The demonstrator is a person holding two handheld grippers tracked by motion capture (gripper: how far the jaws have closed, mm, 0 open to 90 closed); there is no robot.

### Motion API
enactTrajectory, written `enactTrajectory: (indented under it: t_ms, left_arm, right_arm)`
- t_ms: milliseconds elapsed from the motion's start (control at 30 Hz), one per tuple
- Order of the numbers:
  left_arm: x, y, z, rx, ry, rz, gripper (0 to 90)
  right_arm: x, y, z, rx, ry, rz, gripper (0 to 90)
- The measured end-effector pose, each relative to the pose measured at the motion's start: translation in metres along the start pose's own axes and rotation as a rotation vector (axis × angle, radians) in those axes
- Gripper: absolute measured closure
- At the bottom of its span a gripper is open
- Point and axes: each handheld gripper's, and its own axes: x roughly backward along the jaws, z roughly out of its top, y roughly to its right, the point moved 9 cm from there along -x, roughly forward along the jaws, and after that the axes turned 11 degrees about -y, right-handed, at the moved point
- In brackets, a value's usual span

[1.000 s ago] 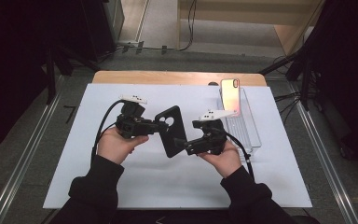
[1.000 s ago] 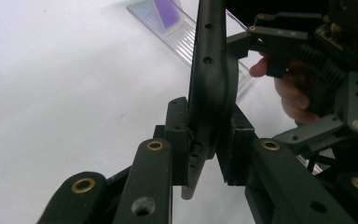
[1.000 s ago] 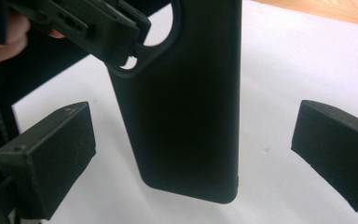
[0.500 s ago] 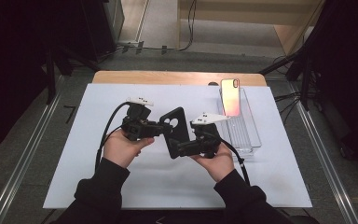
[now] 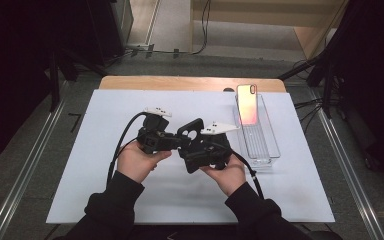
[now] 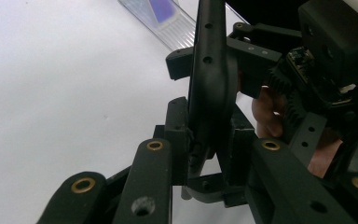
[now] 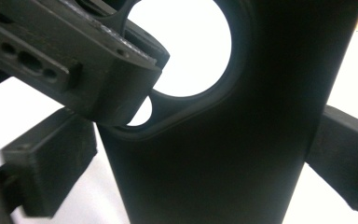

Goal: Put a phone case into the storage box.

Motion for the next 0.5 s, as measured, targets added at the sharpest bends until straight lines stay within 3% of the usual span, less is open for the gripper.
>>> enactTrajectory:
  t_ms: [100, 333, 500]
  left_arm:
    - [-0.001, 0.000, 0.000, -0.002, 0.004, 0.005, 76.3]
    - [0.001, -0.001, 0.000, 0.002, 0.003, -0.019, 74.4]
    - [0.010, -0.001, 0.003, 0.015, 0.038, -0.039, 63.0]
  right_arm:
    - [0.001, 0.001, 0.000, 0.007, 0.020, -0.014, 10.5]
    - [0.001, -0.001, 0.000, 0.012, 0.020, 0.000, 12.9]
    - [0.002, 0.002, 0.000, -0.001, 0.019, 0.002, 13.2]
